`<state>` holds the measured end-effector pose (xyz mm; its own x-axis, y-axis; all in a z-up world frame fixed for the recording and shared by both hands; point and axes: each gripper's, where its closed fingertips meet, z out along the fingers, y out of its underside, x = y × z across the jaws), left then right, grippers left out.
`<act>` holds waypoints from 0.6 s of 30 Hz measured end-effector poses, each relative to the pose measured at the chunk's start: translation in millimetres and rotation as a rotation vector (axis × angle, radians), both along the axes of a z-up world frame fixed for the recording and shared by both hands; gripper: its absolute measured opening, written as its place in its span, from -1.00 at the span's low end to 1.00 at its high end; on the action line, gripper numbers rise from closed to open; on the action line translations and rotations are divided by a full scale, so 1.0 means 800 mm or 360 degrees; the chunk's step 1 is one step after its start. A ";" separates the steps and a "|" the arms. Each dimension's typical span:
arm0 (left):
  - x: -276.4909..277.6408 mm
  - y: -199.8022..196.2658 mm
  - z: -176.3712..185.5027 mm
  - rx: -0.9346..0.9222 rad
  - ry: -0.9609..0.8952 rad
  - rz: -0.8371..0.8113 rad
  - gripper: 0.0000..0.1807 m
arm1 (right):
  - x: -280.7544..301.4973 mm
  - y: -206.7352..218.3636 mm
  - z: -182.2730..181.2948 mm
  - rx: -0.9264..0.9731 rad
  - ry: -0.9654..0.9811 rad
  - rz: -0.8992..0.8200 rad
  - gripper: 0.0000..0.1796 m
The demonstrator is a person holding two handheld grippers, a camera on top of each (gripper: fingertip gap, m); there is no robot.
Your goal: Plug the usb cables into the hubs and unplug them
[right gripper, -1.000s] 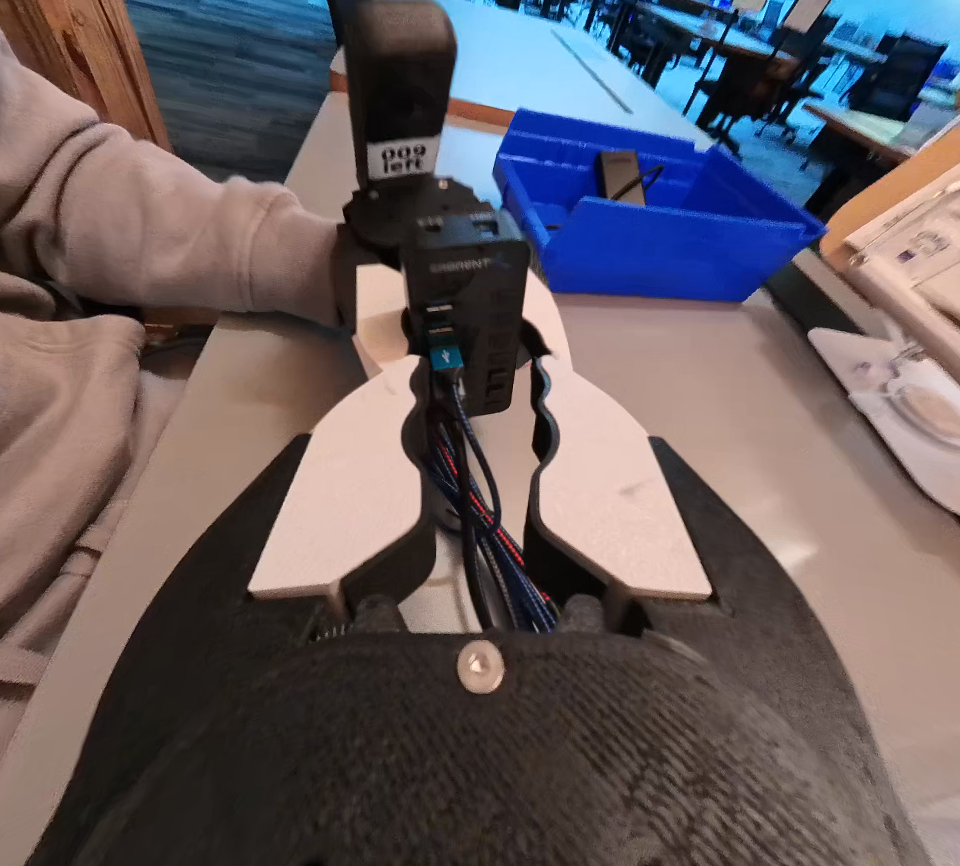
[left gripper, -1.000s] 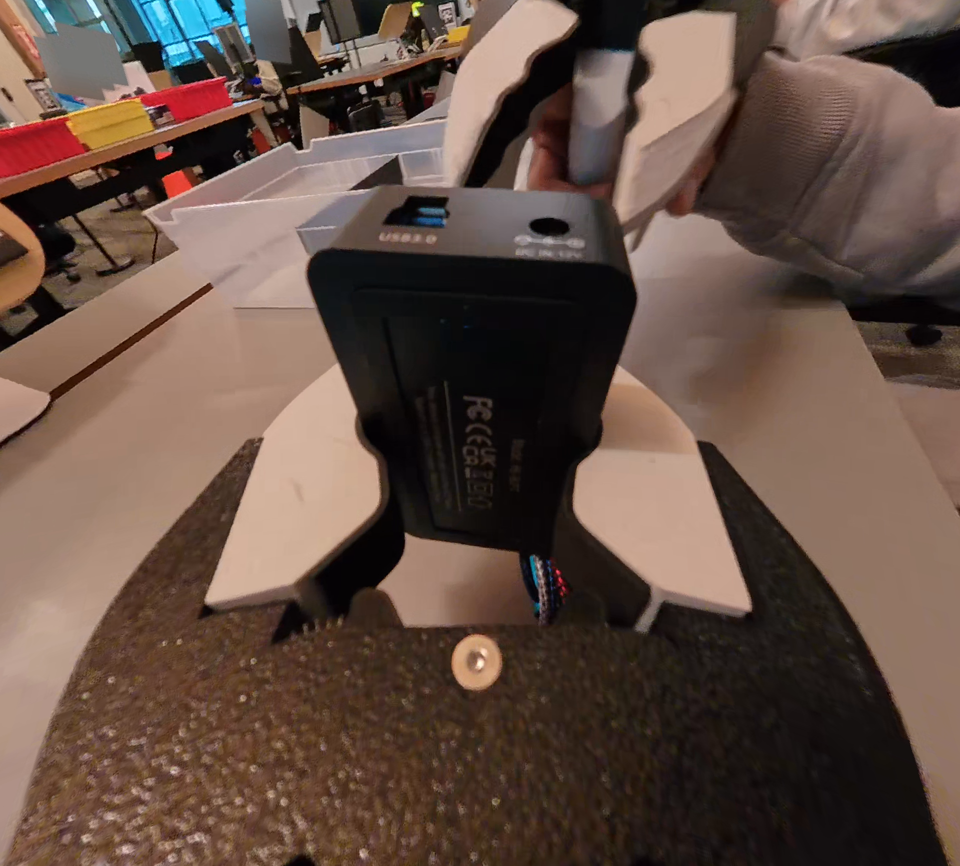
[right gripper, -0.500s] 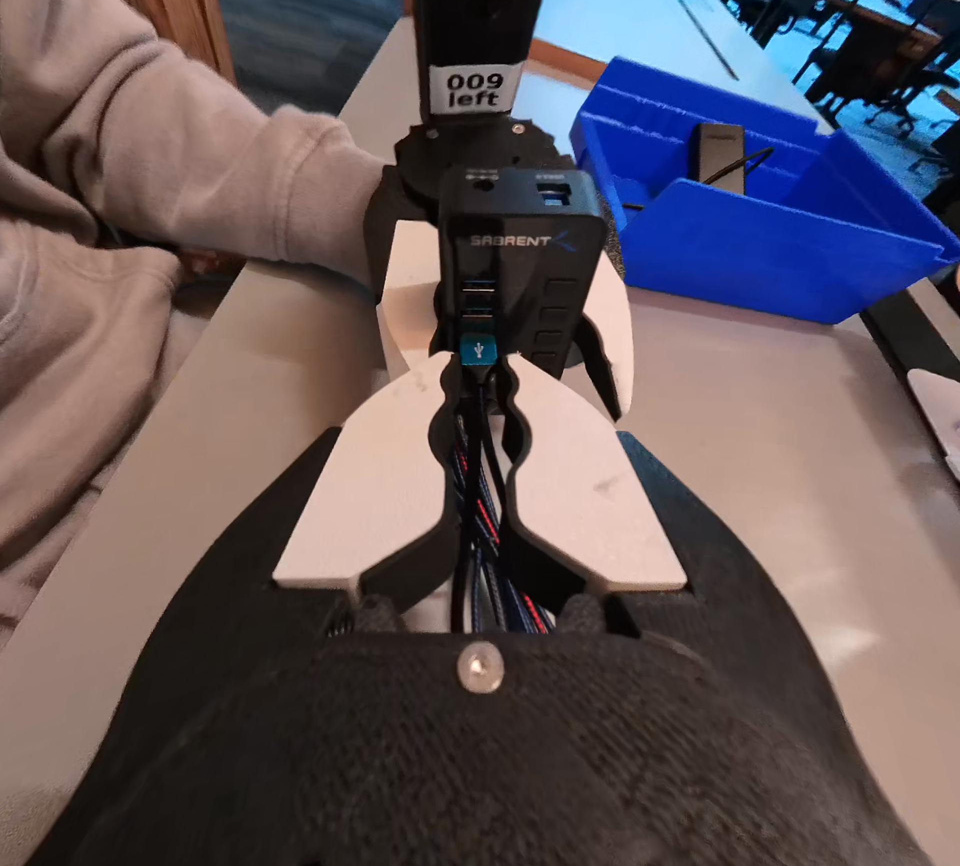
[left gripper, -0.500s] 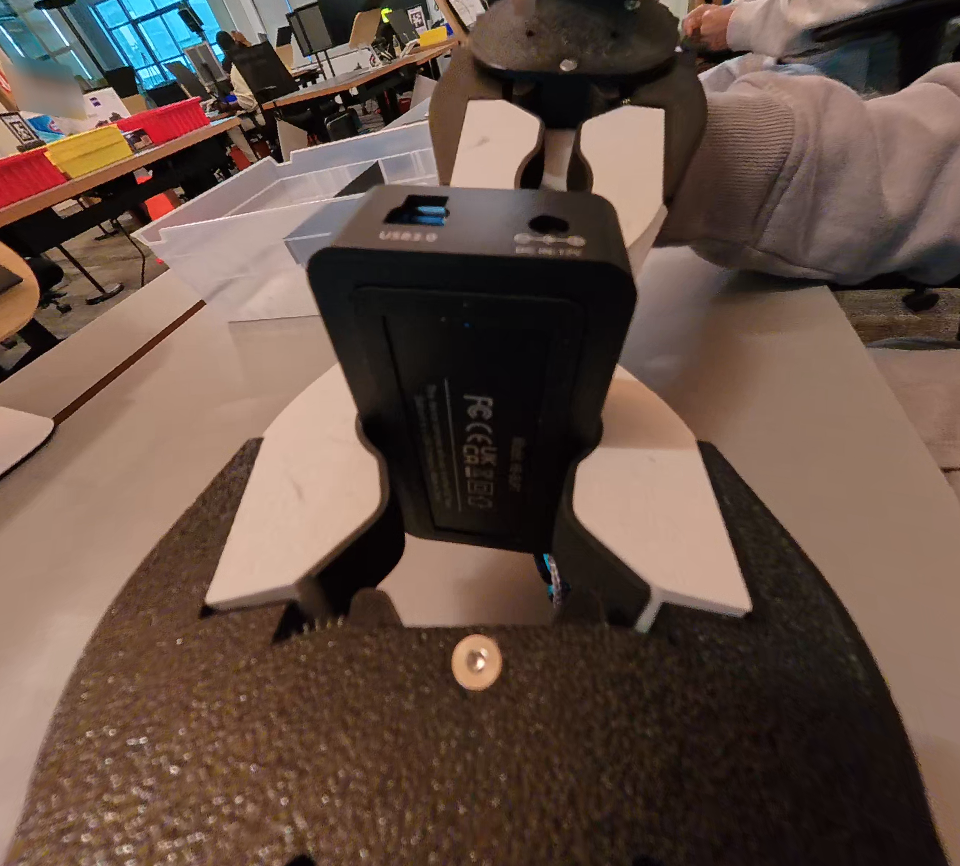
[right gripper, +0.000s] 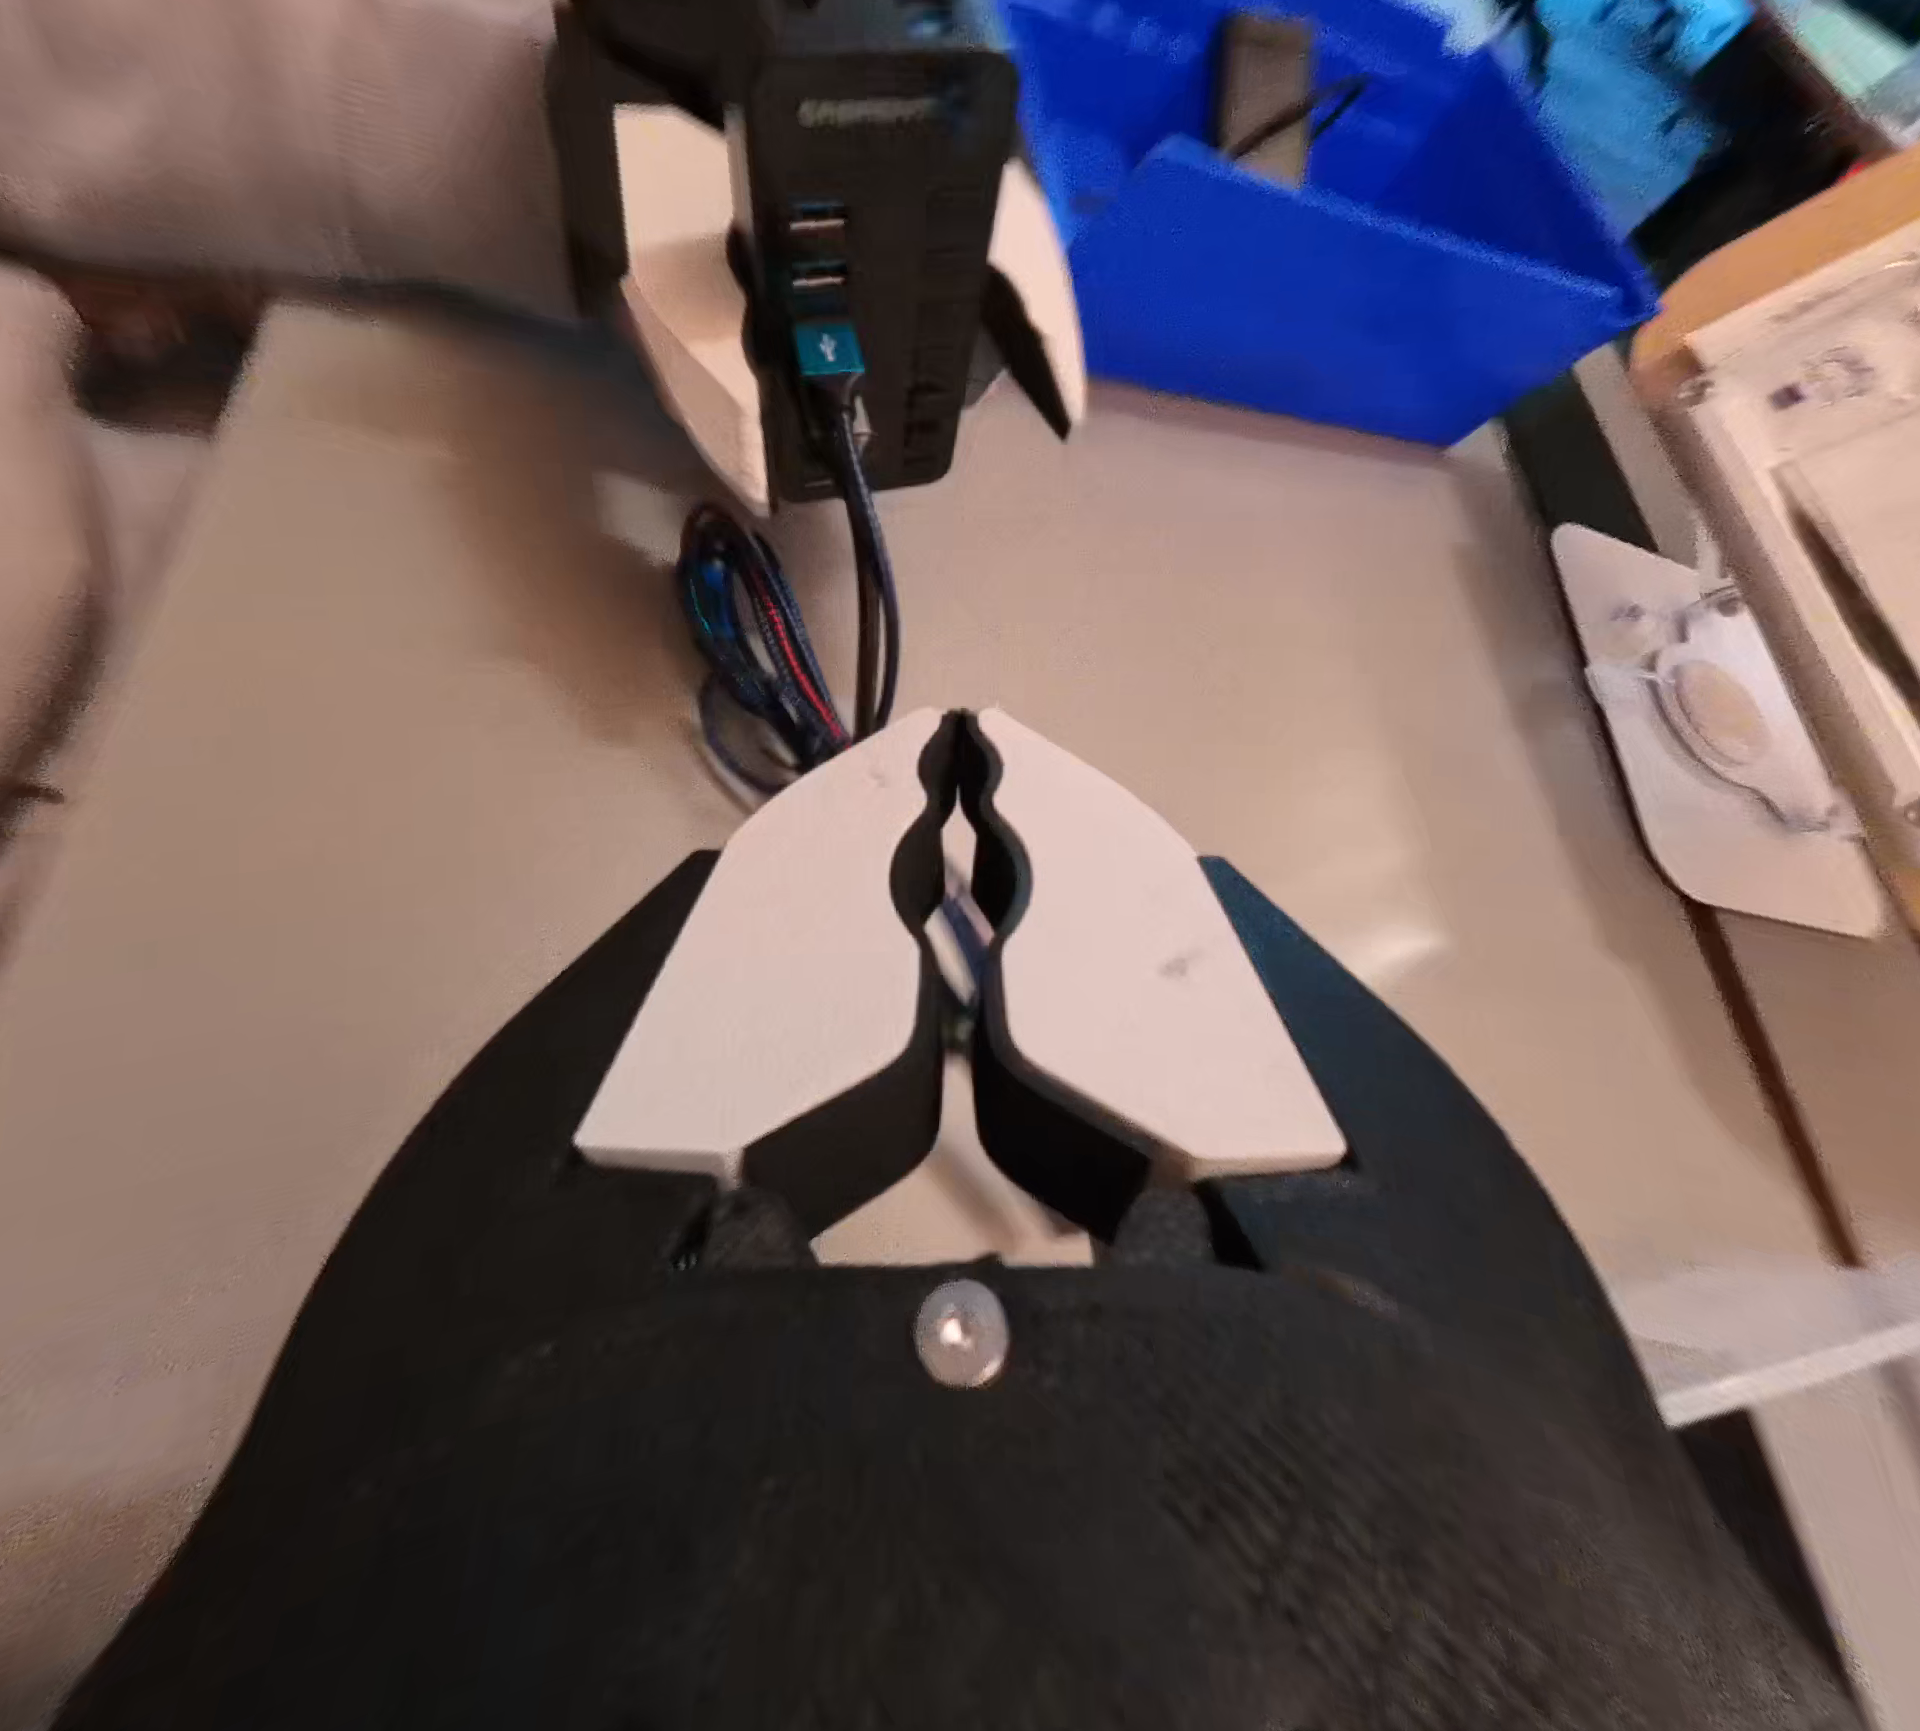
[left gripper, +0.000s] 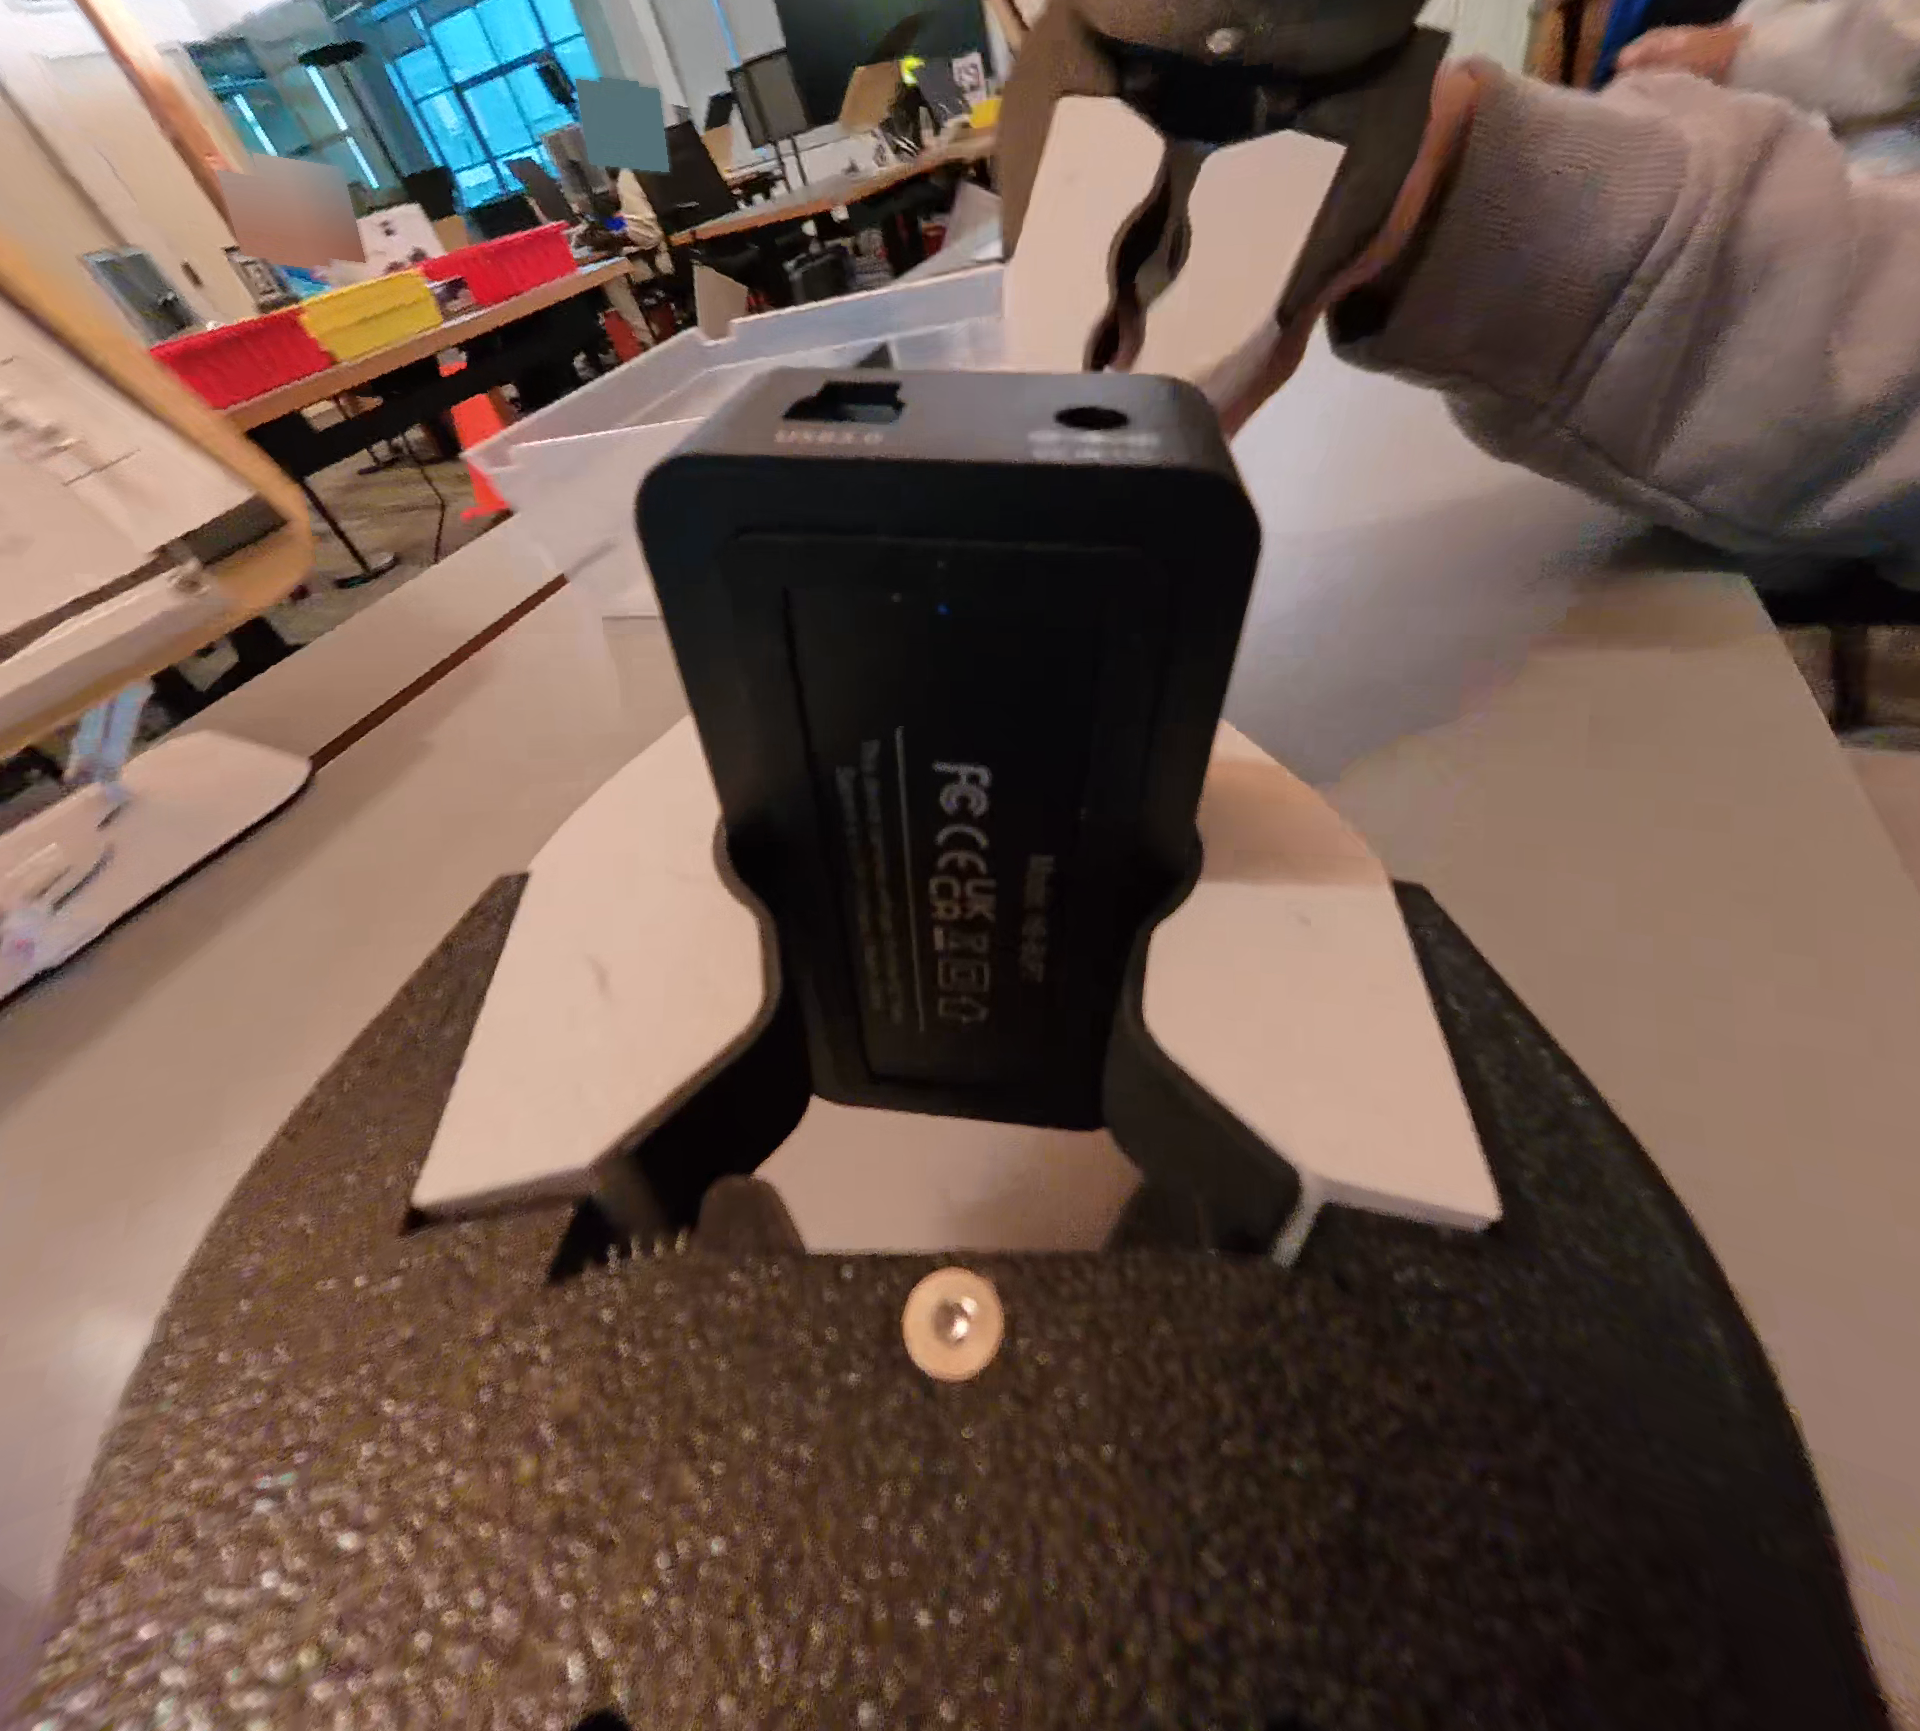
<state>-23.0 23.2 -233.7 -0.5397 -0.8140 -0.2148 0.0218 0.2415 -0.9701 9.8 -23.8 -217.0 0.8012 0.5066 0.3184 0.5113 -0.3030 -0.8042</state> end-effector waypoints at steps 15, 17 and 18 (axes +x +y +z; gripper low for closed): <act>-0.013 -0.027 0.011 -0.0065 -0.0089 -0.0177 -0.20 | -0.093 0.041 0.000 0.0170 0.0441 0.0362 -0.77; -0.012 -0.025 0.009 -0.0071 -0.0087 -0.0164 -0.20 | -0.092 0.043 0.000 0.0179 0.0446 0.0354 -0.79; -0.012 -0.024 0.009 -0.0085 -0.0085 -0.0158 -0.20 | -0.093 0.043 0.000 0.0196 0.0453 0.0353 -0.80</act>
<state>-32.5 4.1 -226.2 -0.6072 -0.7681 -0.2034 0.0950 0.1839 -0.9783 -64.5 10.9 -216.7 0.7414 0.6496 0.1685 0.3047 -0.1021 -0.9470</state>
